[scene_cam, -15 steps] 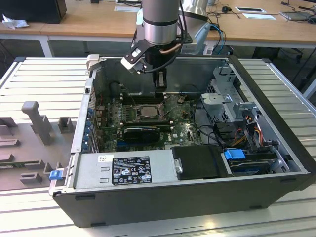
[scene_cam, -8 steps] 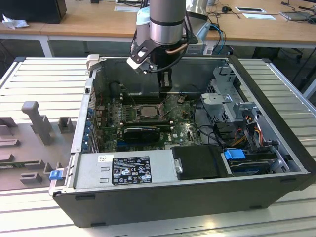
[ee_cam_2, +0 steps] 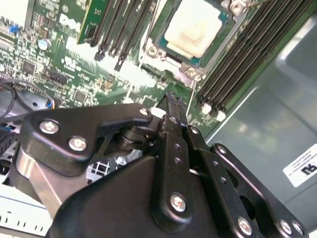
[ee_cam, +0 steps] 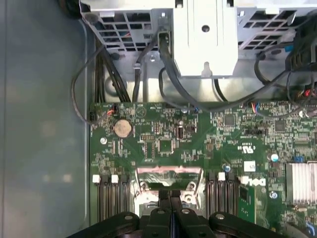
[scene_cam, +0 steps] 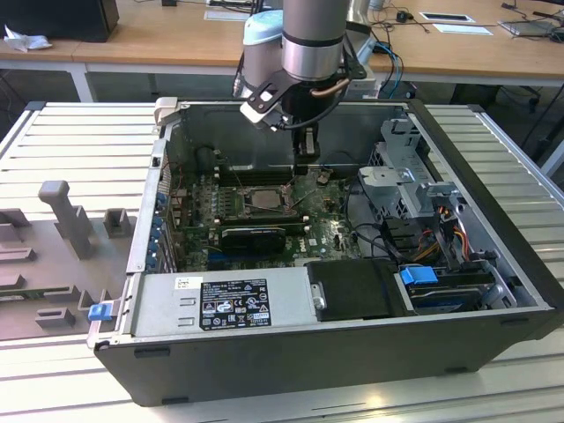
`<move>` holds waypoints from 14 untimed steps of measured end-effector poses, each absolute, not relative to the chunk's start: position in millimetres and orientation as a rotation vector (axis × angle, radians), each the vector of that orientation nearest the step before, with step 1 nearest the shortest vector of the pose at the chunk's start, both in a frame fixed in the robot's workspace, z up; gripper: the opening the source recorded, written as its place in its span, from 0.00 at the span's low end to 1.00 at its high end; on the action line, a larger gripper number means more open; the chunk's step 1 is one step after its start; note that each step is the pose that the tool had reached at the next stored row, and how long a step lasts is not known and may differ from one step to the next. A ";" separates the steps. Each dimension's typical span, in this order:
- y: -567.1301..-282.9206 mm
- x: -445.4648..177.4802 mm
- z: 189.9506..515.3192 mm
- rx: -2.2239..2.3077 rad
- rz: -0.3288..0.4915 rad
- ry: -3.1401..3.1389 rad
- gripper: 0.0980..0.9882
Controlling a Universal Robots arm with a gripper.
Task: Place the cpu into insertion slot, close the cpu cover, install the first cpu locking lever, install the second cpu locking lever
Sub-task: 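Close the cpu cover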
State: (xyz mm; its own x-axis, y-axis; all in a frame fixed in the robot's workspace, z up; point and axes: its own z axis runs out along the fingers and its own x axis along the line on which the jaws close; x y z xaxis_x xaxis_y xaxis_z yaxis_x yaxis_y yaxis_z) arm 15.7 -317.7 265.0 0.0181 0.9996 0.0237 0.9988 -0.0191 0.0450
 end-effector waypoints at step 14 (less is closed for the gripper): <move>-317.8 49.6 261.5 2.240 0.080 2.200 0.01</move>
State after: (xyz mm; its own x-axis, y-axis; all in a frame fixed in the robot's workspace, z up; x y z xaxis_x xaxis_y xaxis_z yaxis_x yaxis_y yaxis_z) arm 49.6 -317.8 261.5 0.0176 0.9992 0.0358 0.9992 -0.0189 0.0366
